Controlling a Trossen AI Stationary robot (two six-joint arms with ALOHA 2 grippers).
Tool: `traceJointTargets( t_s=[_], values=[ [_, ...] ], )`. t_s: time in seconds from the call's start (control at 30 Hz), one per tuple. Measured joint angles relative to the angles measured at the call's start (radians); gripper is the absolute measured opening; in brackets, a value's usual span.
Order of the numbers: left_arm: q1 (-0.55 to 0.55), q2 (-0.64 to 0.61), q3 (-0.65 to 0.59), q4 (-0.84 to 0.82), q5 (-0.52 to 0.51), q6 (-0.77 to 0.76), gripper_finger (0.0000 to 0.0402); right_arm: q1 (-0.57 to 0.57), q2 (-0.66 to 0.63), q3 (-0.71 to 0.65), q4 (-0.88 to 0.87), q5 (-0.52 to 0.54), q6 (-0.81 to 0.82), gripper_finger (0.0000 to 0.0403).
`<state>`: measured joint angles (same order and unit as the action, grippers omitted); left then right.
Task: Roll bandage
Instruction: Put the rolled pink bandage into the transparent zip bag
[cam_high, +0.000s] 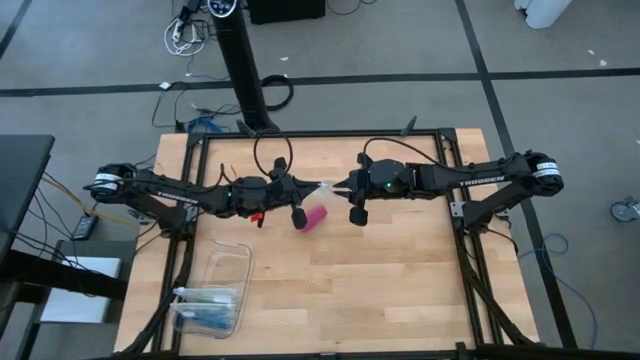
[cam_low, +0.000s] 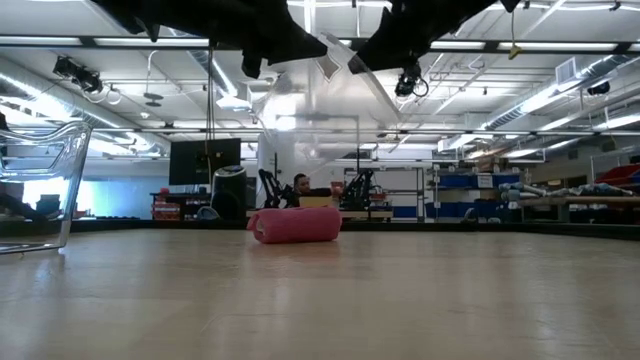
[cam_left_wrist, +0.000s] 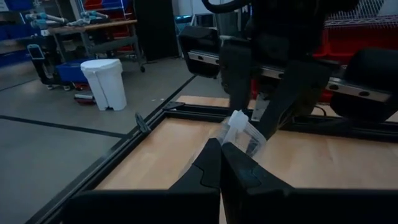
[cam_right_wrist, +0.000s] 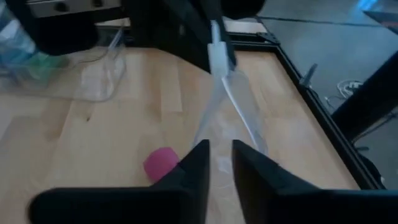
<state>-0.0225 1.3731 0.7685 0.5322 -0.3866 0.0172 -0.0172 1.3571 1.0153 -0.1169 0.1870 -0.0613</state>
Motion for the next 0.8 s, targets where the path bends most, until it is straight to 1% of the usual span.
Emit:
traceJointTargets(
  t_s=[0.17,0.27,0.33,0.37,0.43,0.53,0.57,0.6,0.67,0.8],
  values=[
    [0.0,0.0,0.0,0.001,0.017,-0.022,0.0,-0.004,0.0,0.0,0.016,0.007,0.022,0.0145],
    [0.0,0.0,0.0,-0.003,0.023,-0.025,0.0,-0.004,0.0,0.0,0.018,0.008,0.007,0.0158],
    [0.0,0.0,0.0,-0.003,0.023,-0.026,0.0,-0.004,-0.003,0.0,0.017,0.005,-0.001,0.0148],
    [0.0,0.0,0.0,-0.003,0.023,-0.026,0.0,-0.004,-0.003,0.0,0.018,-0.004,-0.002,0.0137],
    [0.0,0.0,0.0,-0.003,0.023,-0.028,0.0,-0.004,-0.002,0.0,0.013,-0.025,0.005,0.0102],
    [0.0,0.0,0.0,-0.003,0.023,-0.031,0.0,-0.004,-0.002,0.0,-0.001,-0.031,0.011,0.0033],
    [0.0,0.0,0.0,-0.002,0.023,-0.034,0.0,-0.004,-0.002,0.0,-0.001,-0.032,0.007,0.0017],
    [0.0,0.0,0.0,-0.001,0.023,-0.035,0.0,-0.004,-0.002,0.0,0.0,-0.032,0.007,0.001],
    [0.0,0.0,0.0,0.002,0.023,-0.043,0.0,-0.003,-0.002,0.0,0.011,-0.034,0.014,0.002],
    [0.0,0.001,0.0,0.005,0.023,-0.049,0.0,-0.004,-0.002,0.0,0.012,-0.034,-0.005,0.0065]
  ],
)
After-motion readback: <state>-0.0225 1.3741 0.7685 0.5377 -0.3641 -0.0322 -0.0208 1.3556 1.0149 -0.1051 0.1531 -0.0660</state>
